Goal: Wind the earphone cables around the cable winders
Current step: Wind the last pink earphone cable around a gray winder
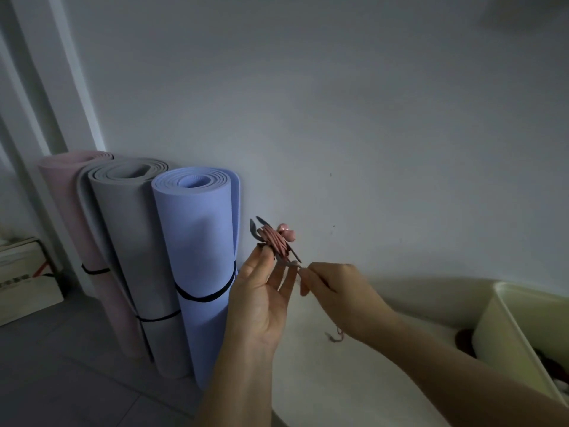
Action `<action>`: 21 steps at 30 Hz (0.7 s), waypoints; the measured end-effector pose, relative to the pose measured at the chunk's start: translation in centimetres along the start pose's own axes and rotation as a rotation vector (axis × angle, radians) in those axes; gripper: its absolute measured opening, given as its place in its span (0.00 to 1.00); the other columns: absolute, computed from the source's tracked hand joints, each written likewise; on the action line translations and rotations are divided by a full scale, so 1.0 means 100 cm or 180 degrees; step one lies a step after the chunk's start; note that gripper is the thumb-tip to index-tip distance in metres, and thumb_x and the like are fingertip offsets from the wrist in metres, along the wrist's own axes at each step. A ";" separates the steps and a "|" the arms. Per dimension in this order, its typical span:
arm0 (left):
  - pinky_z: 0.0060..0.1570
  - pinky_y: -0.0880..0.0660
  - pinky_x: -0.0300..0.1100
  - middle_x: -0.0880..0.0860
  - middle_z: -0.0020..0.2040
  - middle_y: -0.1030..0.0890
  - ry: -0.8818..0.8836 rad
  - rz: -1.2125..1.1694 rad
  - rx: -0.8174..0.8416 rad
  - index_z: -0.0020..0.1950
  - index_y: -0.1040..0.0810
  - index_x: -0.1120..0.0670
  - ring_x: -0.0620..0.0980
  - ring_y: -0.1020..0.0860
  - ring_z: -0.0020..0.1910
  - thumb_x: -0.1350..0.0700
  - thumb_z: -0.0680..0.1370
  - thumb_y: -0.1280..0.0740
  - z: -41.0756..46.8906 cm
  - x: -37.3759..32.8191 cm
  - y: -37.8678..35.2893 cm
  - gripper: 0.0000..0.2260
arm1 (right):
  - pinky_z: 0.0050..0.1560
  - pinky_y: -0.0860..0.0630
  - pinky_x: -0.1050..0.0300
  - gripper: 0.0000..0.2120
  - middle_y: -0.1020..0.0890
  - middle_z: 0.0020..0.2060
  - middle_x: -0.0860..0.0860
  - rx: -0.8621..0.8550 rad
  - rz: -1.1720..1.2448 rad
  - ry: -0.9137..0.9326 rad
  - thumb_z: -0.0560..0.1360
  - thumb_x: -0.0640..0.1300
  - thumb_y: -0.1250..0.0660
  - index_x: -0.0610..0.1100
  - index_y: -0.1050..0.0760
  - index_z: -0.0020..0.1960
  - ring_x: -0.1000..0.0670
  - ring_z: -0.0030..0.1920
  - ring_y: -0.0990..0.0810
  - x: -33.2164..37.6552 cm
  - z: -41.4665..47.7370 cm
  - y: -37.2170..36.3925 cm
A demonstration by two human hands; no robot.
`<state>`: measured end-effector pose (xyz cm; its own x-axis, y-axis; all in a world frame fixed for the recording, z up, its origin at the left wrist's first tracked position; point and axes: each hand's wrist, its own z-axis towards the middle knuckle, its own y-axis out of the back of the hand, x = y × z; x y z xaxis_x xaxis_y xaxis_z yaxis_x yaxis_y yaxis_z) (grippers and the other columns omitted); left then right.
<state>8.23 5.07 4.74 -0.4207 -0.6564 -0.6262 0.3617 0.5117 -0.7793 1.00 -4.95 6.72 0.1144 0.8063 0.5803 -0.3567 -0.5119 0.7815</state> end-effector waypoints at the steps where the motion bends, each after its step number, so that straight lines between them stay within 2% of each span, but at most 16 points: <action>1: 0.44 0.23 0.39 0.50 0.50 0.16 -0.0018 -0.0004 -0.0078 0.54 0.19 0.55 0.44 0.20 0.42 0.58 0.77 0.38 0.000 0.000 0.000 0.11 | 0.30 0.35 0.65 0.15 0.29 0.25 0.56 0.0079 -0.0117 0.0117 0.81 0.46 0.43 0.46 0.23 0.41 0.59 0.27 0.29 0.001 -0.001 0.003; 2: 0.44 0.23 0.39 0.50 0.49 0.15 -0.0021 0.0018 -0.0160 0.53 0.18 0.55 0.44 0.20 0.42 0.59 0.79 0.39 0.000 -0.001 0.001 0.10 | 0.32 0.34 0.66 0.13 0.26 0.29 0.57 0.0170 -0.0302 0.0188 0.81 0.46 0.43 0.46 0.22 0.44 0.59 0.31 0.28 0.003 -0.002 0.006; 4: 0.50 0.24 0.40 0.50 0.49 0.15 0.0003 0.0088 -0.0309 0.52 0.18 0.55 0.45 0.20 0.47 0.60 0.80 0.40 0.000 -0.001 0.001 0.10 | 0.40 0.29 0.62 0.11 0.22 0.37 0.57 0.0277 -0.0774 0.0338 0.80 0.47 0.42 0.47 0.21 0.49 0.58 0.37 0.27 0.004 -0.003 0.013; 8: 0.58 0.26 0.44 0.52 0.48 0.15 0.0045 0.0012 -0.0323 0.50 0.18 0.56 0.47 0.19 0.51 0.61 0.80 0.40 -0.002 -0.003 -0.002 0.10 | 0.47 0.25 0.54 0.12 0.19 0.44 0.54 0.0290 -0.1308 0.0495 0.80 0.49 0.43 0.49 0.22 0.51 0.52 0.44 0.23 0.010 -0.002 0.033; 11: 0.60 0.26 0.46 0.53 0.50 0.15 0.0083 -0.0144 -0.0253 0.51 0.18 0.56 0.48 0.20 0.49 0.61 0.78 0.38 -0.002 -0.002 -0.002 0.09 | 0.47 0.25 0.55 0.13 0.19 0.45 0.54 0.0312 -0.1620 0.0671 0.81 0.50 0.45 0.51 0.22 0.53 0.52 0.45 0.22 0.014 -0.001 0.044; 13: 0.57 0.24 0.45 0.54 0.51 0.16 0.0164 -0.0306 -0.0137 0.53 0.18 0.57 0.47 0.20 0.46 0.60 0.74 0.36 -0.002 -0.002 -0.002 0.11 | 0.47 0.26 0.57 0.13 0.19 0.47 0.55 0.0303 -0.1729 0.0734 0.81 0.50 0.46 0.52 0.22 0.54 0.53 0.46 0.22 0.016 0.000 0.049; 15: 0.54 0.22 0.43 0.53 0.52 0.16 0.0234 -0.0377 -0.0092 0.54 0.19 0.57 0.47 0.20 0.46 0.59 0.74 0.36 -0.001 -0.002 -0.003 0.12 | 0.47 0.26 0.57 0.14 0.20 0.48 0.56 0.0273 -0.1852 0.0808 0.82 0.51 0.47 0.53 0.23 0.55 0.54 0.47 0.22 0.018 0.001 0.056; 18: 0.54 0.23 0.42 0.52 0.51 0.15 0.0225 -0.0127 -0.0103 0.54 0.19 0.57 0.46 0.19 0.49 0.61 0.79 0.39 -0.002 -0.001 -0.003 0.10 | 0.46 0.25 0.55 0.14 0.21 0.45 0.55 0.0315 -0.2010 0.0956 0.82 0.50 0.47 0.51 0.23 0.53 0.53 0.44 0.23 0.022 0.003 0.058; 21: 0.49 0.21 0.41 0.54 0.47 0.15 0.0068 0.0369 -0.0051 0.50 0.19 0.58 0.47 0.17 0.50 0.63 0.80 0.40 -0.006 -0.001 -0.005 0.10 | 0.42 0.28 0.56 0.13 0.27 0.39 0.56 0.0437 -0.2120 0.1032 0.81 0.49 0.47 0.50 0.24 0.49 0.52 0.41 0.25 0.028 0.002 0.055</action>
<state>7.57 5.17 5.20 -0.3944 -0.5804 -0.7124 0.3958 0.5924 -0.7017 -0.46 -5.58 12.72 -0.0209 0.9943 -0.1050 -0.1862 0.0993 0.9775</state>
